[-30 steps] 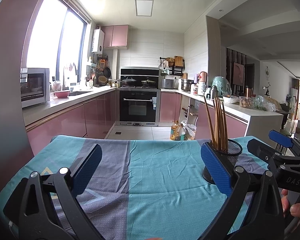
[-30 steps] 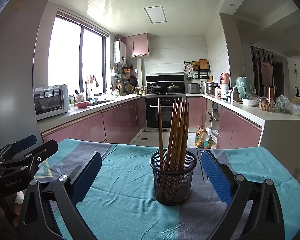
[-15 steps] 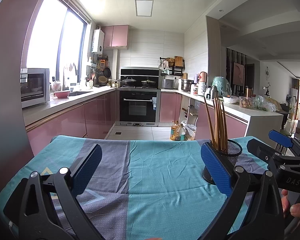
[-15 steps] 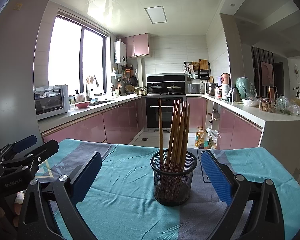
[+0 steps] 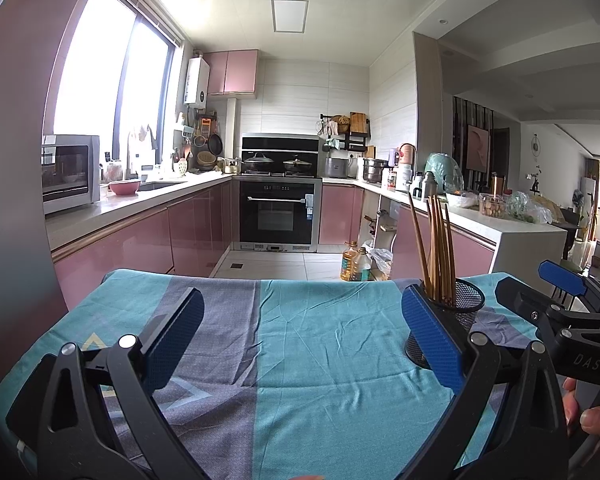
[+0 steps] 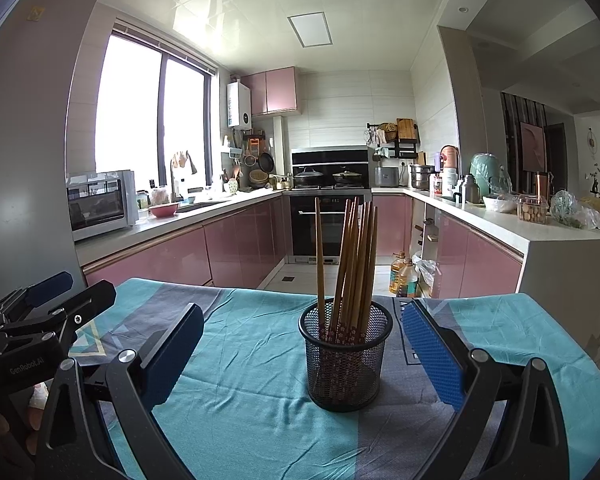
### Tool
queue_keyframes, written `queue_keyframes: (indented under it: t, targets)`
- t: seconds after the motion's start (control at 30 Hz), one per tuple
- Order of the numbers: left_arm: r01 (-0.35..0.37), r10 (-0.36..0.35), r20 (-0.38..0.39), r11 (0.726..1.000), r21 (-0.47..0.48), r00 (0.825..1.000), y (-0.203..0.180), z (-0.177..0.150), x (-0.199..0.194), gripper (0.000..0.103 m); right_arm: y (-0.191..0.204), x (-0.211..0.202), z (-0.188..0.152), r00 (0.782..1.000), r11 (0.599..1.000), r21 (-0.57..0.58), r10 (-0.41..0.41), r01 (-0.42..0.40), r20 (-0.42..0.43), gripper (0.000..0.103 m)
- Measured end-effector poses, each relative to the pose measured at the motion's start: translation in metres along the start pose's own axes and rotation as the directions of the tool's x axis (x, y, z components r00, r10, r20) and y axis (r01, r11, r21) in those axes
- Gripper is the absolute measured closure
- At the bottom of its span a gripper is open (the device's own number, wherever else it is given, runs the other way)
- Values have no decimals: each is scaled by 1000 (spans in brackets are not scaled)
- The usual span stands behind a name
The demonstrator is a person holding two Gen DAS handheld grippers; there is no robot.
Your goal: Organize utensils
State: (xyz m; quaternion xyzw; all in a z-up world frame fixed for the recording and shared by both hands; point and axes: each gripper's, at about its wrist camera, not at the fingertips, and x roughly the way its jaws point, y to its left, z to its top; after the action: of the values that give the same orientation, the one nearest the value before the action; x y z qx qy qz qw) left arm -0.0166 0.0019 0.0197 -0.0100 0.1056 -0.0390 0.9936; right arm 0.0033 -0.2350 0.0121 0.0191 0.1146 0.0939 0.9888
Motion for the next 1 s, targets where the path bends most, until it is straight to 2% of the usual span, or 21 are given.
queue_keyframes:
  t: [1.0]
  targets:
    - [1, -1, -3, 1000, -2, 1000, 0, -1, 0, 6, -3, -4, -1, 1000, 1000, 5, -1, 1, 2, 6]
